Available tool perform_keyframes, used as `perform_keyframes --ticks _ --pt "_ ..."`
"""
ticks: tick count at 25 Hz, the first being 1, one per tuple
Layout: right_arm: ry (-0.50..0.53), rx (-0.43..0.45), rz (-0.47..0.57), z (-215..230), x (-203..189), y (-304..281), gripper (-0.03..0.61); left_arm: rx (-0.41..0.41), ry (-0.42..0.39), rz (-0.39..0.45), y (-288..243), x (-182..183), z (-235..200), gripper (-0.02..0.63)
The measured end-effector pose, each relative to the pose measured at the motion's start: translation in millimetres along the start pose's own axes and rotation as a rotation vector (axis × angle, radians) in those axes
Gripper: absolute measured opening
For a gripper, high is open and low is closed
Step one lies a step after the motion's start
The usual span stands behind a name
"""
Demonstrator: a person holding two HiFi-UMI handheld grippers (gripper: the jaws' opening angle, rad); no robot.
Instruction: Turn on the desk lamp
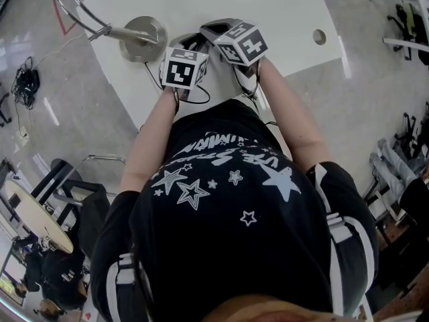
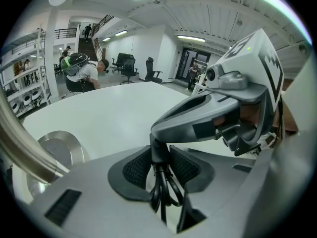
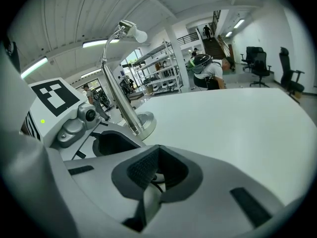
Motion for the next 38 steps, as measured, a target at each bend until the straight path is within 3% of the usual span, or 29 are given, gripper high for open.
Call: perform_keyframes --ticks 20,38 --pt "-0.109 0.006 0.003 8 1 6 0.005 0.007 0.010 0.030 1 -2 2 0.132" --pt "-0.079 -0.005 0.013 5 -1 3 0.005 -0.018 0.041 -0.005 -2 -14 -4 0.133"
Point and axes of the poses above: the fingertips, and each gripper's own axes: y backward along the fingers, z to its right, x out of its top, the point moved 5 cm from there along y, backward along the fingers, and after that the axes turned 6 degrees about x, right-handed, at the moved point
